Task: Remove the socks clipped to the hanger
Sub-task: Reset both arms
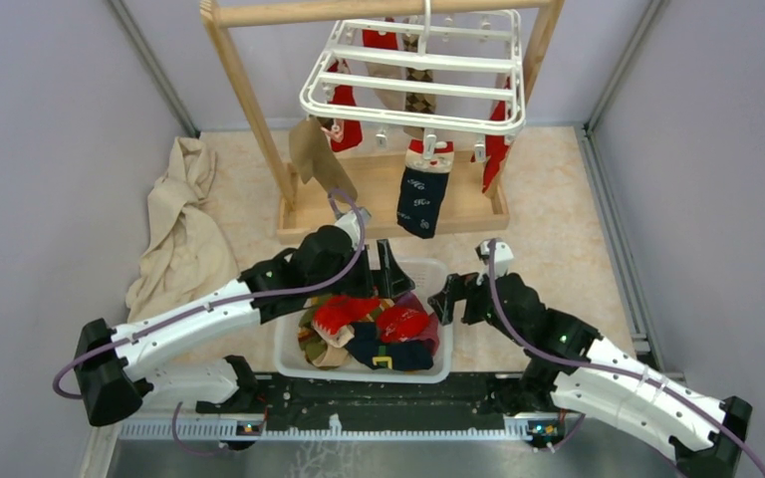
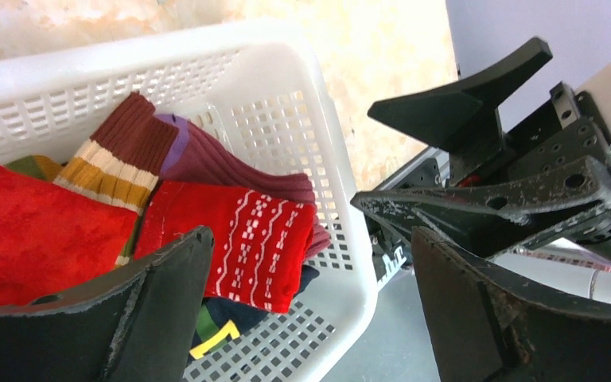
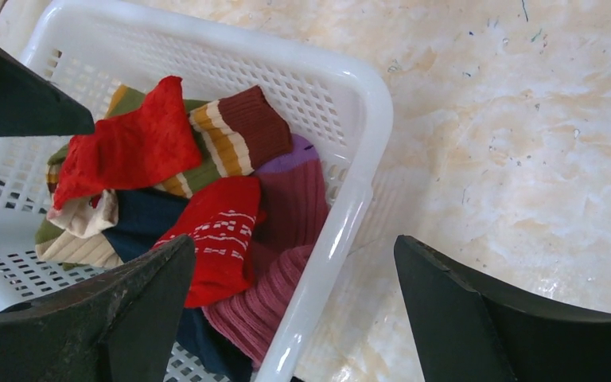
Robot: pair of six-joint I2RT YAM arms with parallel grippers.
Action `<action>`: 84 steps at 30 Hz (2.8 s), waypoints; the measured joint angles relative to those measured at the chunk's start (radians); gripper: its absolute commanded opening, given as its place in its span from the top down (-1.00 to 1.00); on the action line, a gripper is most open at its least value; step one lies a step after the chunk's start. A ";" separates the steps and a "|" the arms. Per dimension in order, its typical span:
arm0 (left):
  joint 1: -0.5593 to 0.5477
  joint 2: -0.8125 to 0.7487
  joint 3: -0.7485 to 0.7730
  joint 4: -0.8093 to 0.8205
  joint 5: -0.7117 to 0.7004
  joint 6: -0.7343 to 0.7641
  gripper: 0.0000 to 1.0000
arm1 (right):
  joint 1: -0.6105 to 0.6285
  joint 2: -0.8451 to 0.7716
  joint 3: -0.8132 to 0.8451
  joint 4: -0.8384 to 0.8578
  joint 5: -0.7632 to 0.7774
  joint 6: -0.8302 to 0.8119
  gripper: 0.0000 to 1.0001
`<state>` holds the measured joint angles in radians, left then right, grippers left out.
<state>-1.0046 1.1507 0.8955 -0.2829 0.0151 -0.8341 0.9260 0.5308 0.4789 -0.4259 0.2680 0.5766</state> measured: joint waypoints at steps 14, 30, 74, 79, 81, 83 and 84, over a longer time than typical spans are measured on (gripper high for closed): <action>0.000 -0.082 0.028 -0.074 -0.182 0.014 -0.98 | -0.065 0.101 0.096 -0.004 0.018 -0.077 -0.97; 0.000 -0.365 -0.208 -0.101 -0.300 0.084 -0.98 | -0.146 0.172 0.113 -0.001 0.059 -0.064 -0.97; 0.582 -0.086 -0.253 0.247 -0.443 0.502 -0.98 | -0.729 0.179 -0.107 0.637 0.226 -0.306 -0.97; 0.712 -0.066 -0.393 0.406 -0.501 0.568 -0.98 | -0.781 0.218 -0.194 0.802 0.250 -0.361 -0.97; 0.743 -0.041 -0.444 0.478 -0.509 0.603 -0.98 | -0.788 0.285 -0.224 0.876 0.254 -0.368 -0.97; 0.767 -0.008 -0.476 0.545 -0.506 0.627 -0.98 | -0.789 0.365 -0.254 0.948 0.253 -0.375 -0.97; 0.776 0.015 -0.486 0.585 -0.505 0.642 -0.98 | -0.789 0.397 -0.266 0.982 0.253 -0.377 -0.97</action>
<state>-0.2291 1.1656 0.4095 0.3019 -0.4896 -0.1917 0.1368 0.9276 0.2131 0.5560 0.5213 0.2001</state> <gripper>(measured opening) 0.989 0.985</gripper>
